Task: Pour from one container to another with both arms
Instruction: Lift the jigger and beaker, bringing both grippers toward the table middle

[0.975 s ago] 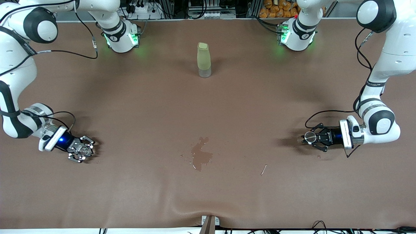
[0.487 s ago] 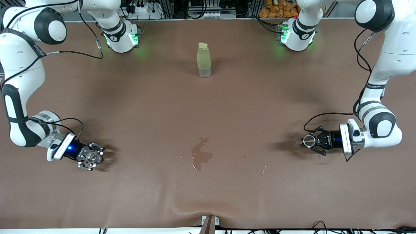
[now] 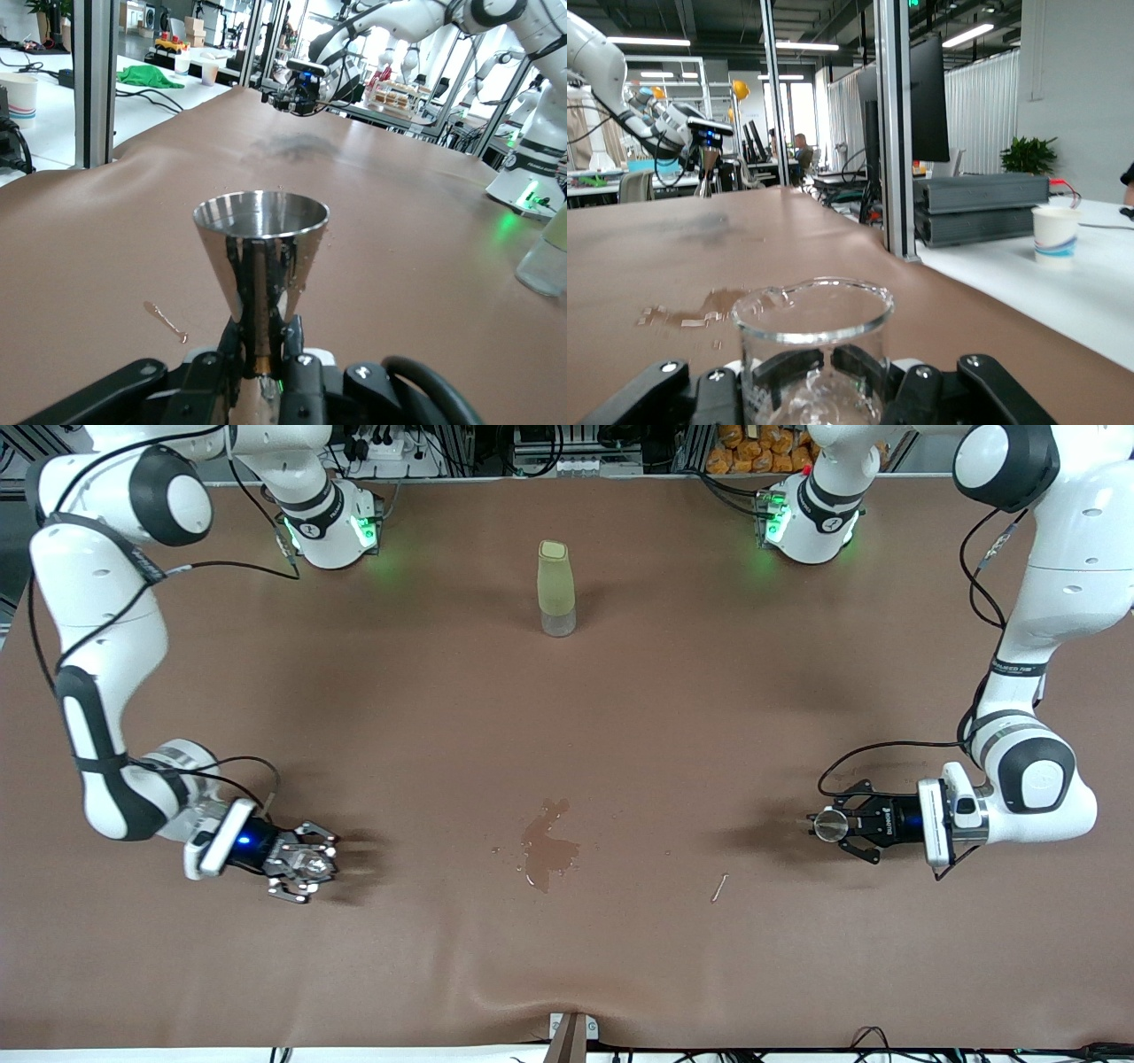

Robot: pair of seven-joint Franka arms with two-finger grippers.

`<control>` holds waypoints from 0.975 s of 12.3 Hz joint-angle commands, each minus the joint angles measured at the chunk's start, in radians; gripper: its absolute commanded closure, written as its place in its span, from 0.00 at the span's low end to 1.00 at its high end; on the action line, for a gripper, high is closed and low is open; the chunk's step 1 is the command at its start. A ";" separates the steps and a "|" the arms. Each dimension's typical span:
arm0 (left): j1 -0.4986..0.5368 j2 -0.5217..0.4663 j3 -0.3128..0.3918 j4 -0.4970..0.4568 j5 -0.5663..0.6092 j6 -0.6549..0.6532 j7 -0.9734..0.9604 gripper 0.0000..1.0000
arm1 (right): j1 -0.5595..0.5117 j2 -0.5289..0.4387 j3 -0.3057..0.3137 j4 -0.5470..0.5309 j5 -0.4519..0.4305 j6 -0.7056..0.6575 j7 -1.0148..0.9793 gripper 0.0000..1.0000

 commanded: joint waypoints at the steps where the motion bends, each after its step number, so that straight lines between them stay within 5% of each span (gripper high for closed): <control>1: -0.022 -0.021 0.006 -0.010 -0.027 0.022 -0.026 1.00 | 0.071 -0.008 -0.008 0.009 0.059 0.015 0.081 1.00; 4: -0.059 -0.027 0.002 -0.010 -0.033 0.049 -0.099 1.00 | 0.176 -0.022 -0.009 0.046 0.132 0.047 0.161 1.00; 8: -0.112 -0.030 0.001 0.015 -0.030 0.095 -0.184 1.00 | 0.326 -0.022 -0.014 0.158 0.123 0.082 0.358 1.00; 12: -0.148 -0.030 0.001 0.016 -0.071 0.141 -0.221 1.00 | 0.476 -0.022 -0.008 0.276 0.129 0.286 0.515 1.00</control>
